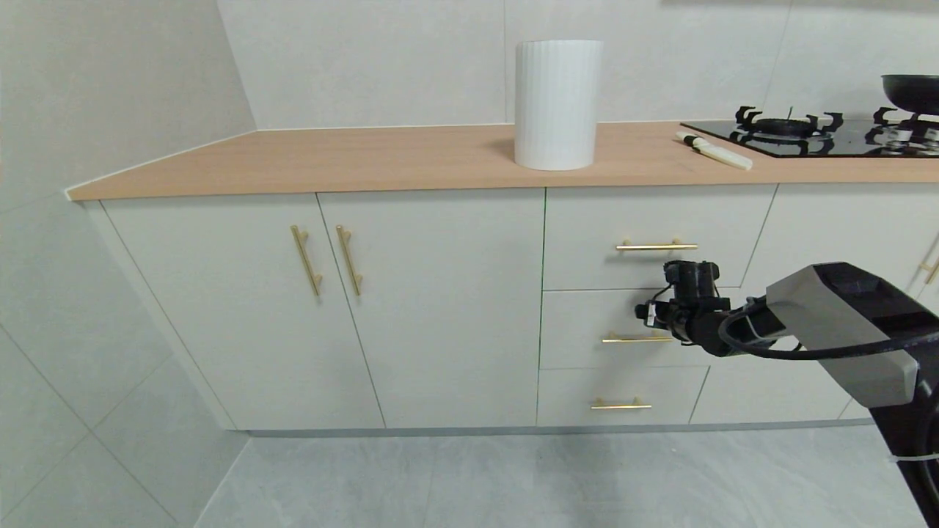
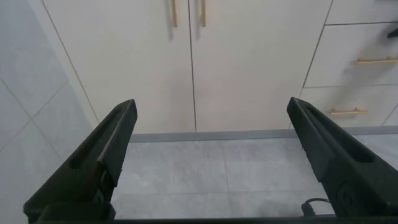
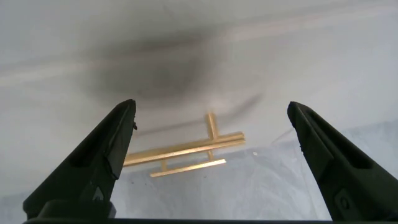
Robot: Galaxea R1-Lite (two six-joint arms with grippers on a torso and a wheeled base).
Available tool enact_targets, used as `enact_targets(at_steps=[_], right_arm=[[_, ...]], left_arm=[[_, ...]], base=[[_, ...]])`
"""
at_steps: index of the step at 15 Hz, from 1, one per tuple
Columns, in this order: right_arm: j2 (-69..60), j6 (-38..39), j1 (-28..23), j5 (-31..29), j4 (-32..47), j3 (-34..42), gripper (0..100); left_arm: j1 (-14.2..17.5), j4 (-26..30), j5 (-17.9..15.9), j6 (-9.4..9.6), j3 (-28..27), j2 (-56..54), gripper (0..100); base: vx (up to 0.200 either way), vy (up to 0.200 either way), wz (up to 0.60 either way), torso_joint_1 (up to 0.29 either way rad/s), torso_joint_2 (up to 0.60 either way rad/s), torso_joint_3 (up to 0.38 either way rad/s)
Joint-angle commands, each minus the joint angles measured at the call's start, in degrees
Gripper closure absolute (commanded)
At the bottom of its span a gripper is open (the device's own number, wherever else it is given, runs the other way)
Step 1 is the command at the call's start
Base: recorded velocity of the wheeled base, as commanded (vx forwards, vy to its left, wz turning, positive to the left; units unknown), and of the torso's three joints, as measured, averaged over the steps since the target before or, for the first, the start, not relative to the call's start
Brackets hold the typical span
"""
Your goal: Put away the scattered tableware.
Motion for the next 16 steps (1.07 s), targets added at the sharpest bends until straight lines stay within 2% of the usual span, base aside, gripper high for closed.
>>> enact_targets(at_steps=[1,5,8,11,13,14,16], right_arm=[[0.6,0.1,-0.1,0.0,0.1,-0.5,0],[1.0,0.1,-0.4,-0.1,0.0,-0.9,0],[3.3,0.9,-0.3,-2.1,0.0,-5.0,0],[3.2,1.2,-0.4,-2.9,0.0,-4.6,0],[0.3,1.2,-0.3,-3.2,0.0,-0.1,0],[-5.0,1.1,-0.1,-2.7,0.0,8.0,0],[-13.5,0.8,0.1,-1.6,0.0,17.2,0]], left_arm=[[0.0,0.0,0.0,0.02,0.0,0.0,0],[0.0,0.0,0.0,0.02,0.0,0.0,0],[0.0,0.1,0.0,0.02,0.0,0.0,0],[0.0,0.1,0.0,0.02,0.0,0.0,0],[0.0,0.1,0.0,0.02,0.0,0.0,0],[0.0,0.1,0.0,0.02,0.0,0.0,0],[0.0,0.1,0.0,0.02,0.0,0.0,0]], base=[[0.000,0.000,0.00,0.000,0.00,0.000],[0.000,0.000,0.00,0.000,0.00,0.000],[0.000,0.000,0.00,0.000,0.00,0.000],[0.000,0.000,0.00,0.000,0.00,0.000],[0.000,0.000,0.00,0.000,0.00,0.000],[0.000,0.000,0.00,0.000,0.00,0.000],[0.000,0.000,0.00,0.000,0.00,0.000]])
